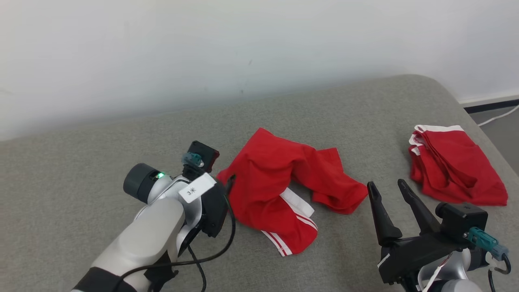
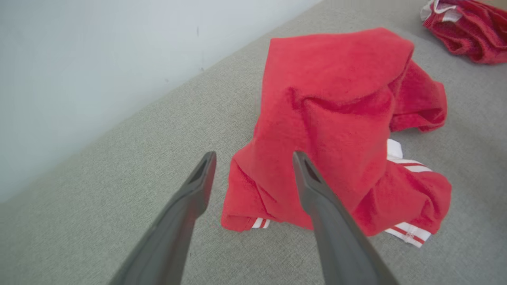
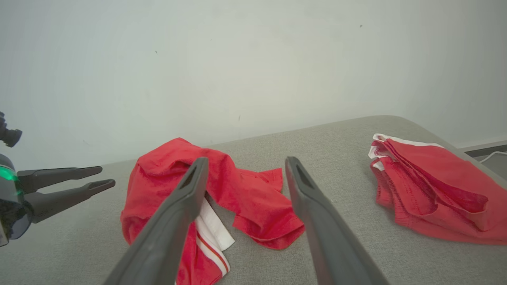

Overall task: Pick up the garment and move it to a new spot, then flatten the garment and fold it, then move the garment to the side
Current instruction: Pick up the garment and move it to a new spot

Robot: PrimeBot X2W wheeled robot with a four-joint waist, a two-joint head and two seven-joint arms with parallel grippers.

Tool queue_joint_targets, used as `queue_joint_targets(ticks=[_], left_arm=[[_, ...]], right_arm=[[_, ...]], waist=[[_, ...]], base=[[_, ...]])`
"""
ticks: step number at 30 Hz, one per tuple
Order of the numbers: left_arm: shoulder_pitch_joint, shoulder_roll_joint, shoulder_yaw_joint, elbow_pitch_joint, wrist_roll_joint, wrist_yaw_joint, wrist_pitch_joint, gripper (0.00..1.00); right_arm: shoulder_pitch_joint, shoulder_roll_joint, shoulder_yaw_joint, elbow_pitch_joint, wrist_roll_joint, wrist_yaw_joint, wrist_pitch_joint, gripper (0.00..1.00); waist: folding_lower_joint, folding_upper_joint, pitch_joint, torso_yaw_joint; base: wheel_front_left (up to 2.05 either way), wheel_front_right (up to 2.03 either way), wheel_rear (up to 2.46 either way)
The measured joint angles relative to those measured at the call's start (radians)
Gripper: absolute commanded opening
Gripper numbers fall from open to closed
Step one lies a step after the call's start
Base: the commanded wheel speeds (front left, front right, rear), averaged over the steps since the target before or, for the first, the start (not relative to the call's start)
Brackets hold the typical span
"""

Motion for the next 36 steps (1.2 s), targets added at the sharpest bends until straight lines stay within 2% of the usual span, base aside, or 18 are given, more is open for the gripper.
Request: queue_joint_targets(ticks=[4,12,14,19,23,29,36], left_arm=[[0.015,0.01,0.037,-0.029,-0.009,0.02,-0.064,1.0],[0.142,0.05,0.119,-0.131,-0.057,0.099,-0.214,1.0],[0.186,0.069,0.155,-0.168,-0.08,0.126,-0.264,1.0],[0.329,0.102,0.262,-0.282,-0.141,0.16,-0.402,1.0],[0.49,0.127,0.348,-0.394,-0.156,0.169,-0.402,1.0],[0.668,0.134,0.452,-0.529,-0.161,0.169,-0.397,1.0],[0.804,0.149,0.546,-0.655,-0.092,0.169,-0.397,1.0]], right_arm=[[0.004,0.0,-0.007,0.007,0.0,-0.001,-0.004,1.0],[0.03,0.001,-0.008,0.018,0.0,-0.005,-0.01,1.0],[0.038,0.002,-0.01,0.017,0.0,-0.008,-0.012,1.0],[0.069,0.004,-0.031,0.017,0.009,-0.015,-0.03,1.0],[0.094,0.01,-0.07,0.017,0.03,-0.025,-0.057,1.0],[0.123,0.02,-0.101,0.024,0.063,-0.027,-0.094,1.0],[0.148,0.024,-0.137,0.072,0.071,-0.035,-0.127,1.0]], waist=[[0.0,0.0,-0.006,0.024],[0.0,0.0,-0.028,0.076],[0.0,0.0,-0.035,0.087],[-0.0001,-0.0001,-0.053,0.117],[-0.0001,-0.0001,-0.068,0.148],[-0.0001,-0.0001,-0.08,0.183],[-0.0002,-0.0001,-0.083,0.213]], base=[[0.0,0.0,0.0],[0.0,0.0,0.0],[0.0,0.0,0.0],[0.0,0.0,0.0],[0.0,0.0,0.0],[0.0,0.0,0.0],[0.0,0.0,0.0]])
